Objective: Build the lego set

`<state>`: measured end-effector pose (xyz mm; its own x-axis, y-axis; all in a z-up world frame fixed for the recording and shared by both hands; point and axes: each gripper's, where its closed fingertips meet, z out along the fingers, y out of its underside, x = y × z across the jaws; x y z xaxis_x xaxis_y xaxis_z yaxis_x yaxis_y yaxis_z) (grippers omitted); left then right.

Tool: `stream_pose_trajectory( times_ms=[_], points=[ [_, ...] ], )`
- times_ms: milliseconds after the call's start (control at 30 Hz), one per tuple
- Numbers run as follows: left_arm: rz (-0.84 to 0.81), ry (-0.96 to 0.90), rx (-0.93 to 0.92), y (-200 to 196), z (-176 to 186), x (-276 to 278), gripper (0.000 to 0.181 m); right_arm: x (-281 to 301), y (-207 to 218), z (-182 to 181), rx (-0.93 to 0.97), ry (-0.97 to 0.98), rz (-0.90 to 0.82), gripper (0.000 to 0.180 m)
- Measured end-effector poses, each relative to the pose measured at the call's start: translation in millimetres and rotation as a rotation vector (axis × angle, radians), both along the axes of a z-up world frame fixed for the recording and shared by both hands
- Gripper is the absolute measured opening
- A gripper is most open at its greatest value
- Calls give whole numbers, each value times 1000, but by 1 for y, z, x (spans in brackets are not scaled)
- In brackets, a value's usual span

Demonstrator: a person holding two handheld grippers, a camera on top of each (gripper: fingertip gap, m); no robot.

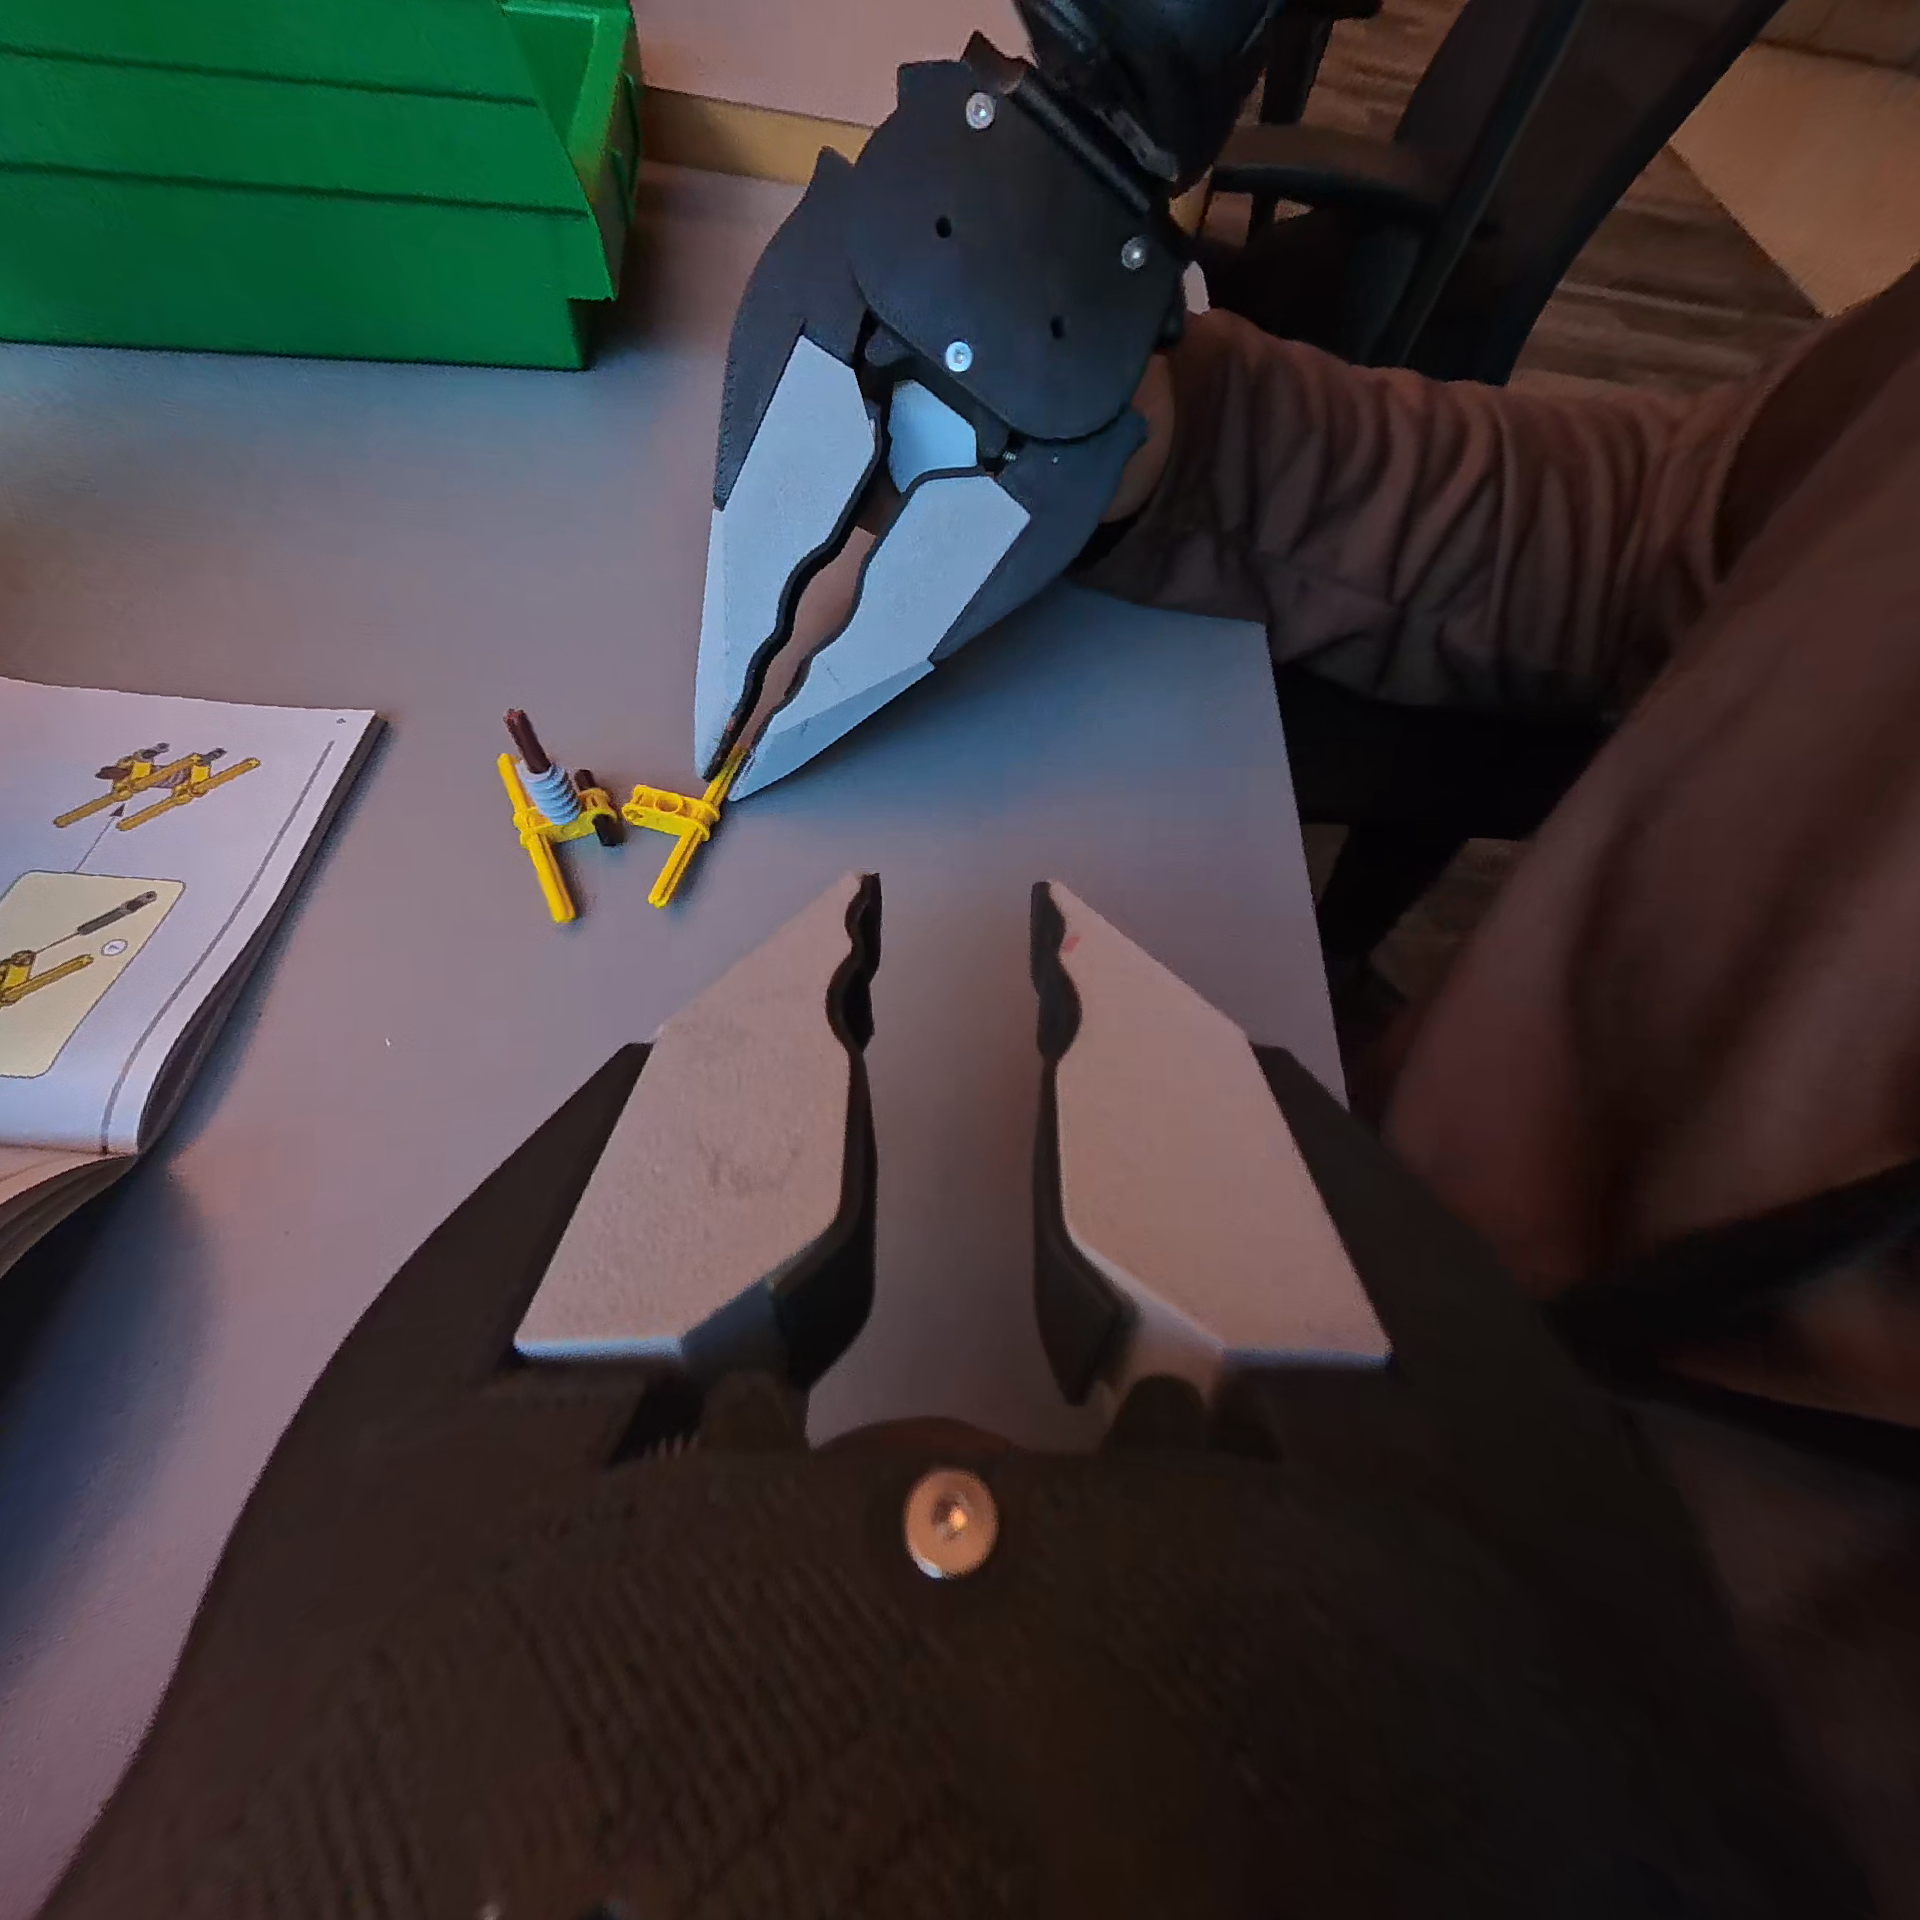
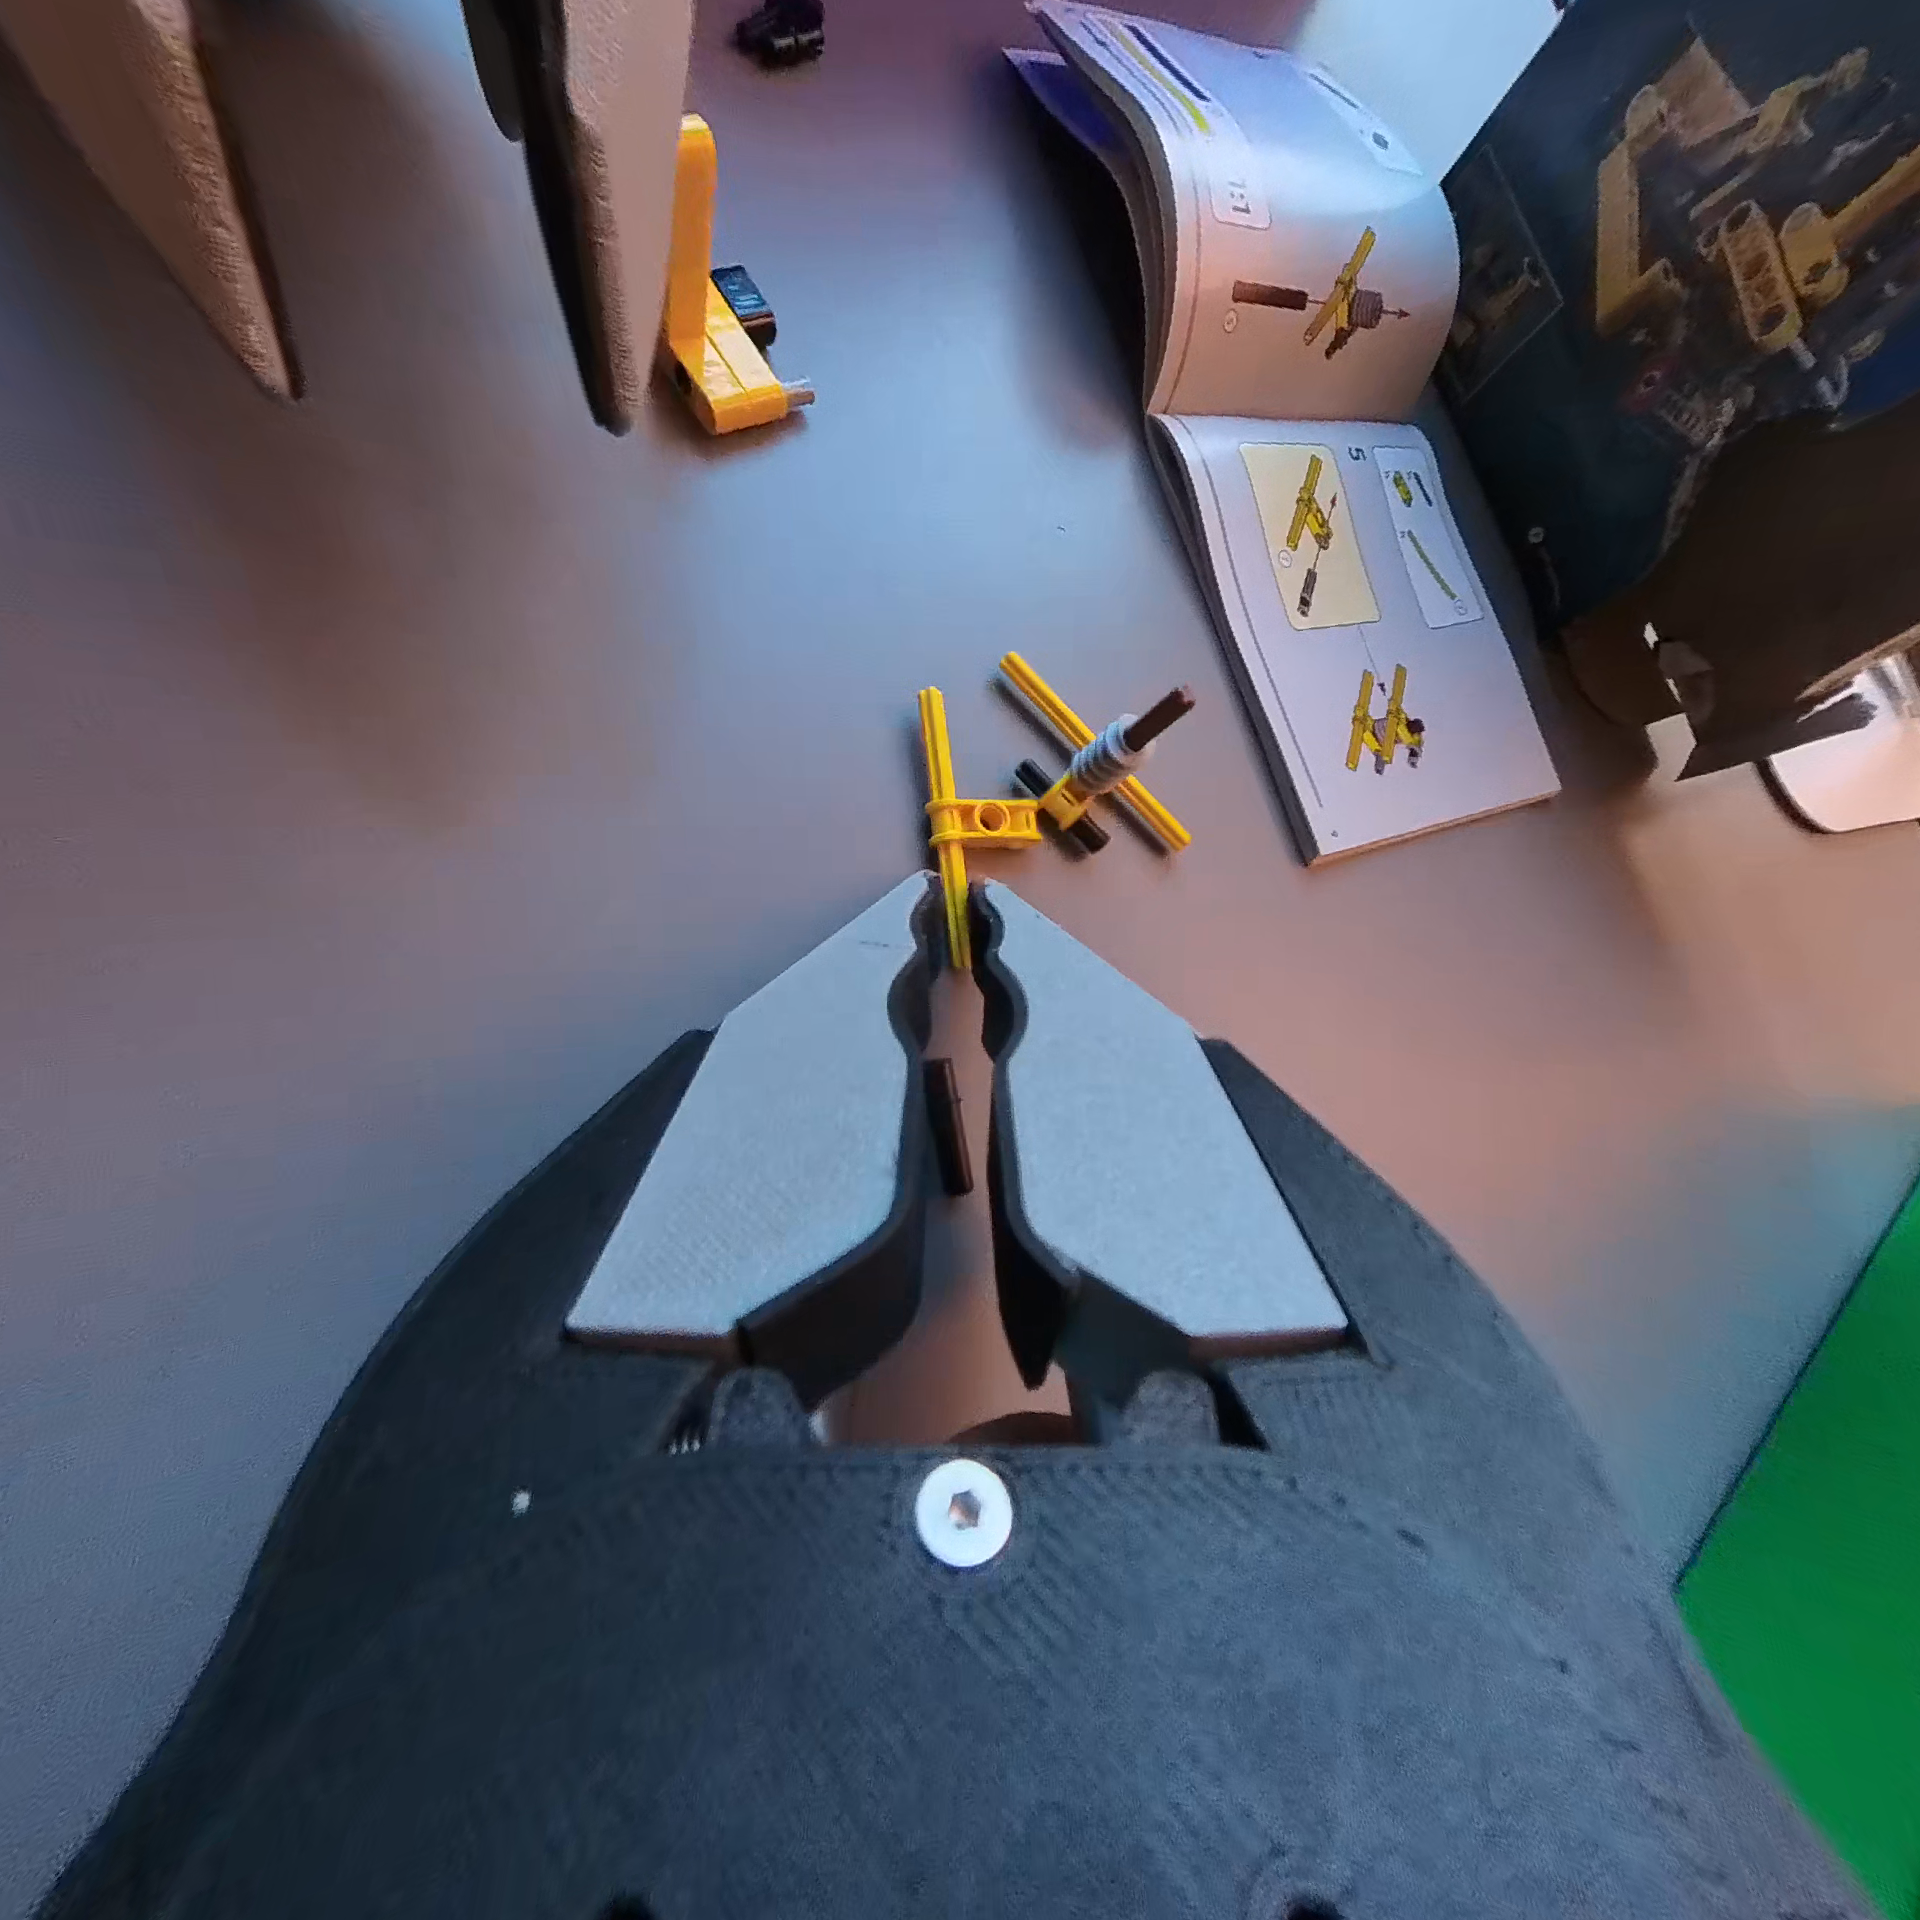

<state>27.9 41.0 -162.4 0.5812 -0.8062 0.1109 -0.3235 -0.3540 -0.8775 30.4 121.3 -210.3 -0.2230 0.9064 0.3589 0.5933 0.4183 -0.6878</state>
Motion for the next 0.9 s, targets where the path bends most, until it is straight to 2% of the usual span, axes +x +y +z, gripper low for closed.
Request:
stream_pose_trajectory(
  times_ms=[333,900],
  points=[
    [11,-1,8,1,2,-2,25,3,-13,20,15,133,70,1],
    [-10,-31,-24,-1,1,2,25,2,-10,23,63,157,62,1]
  ],
)
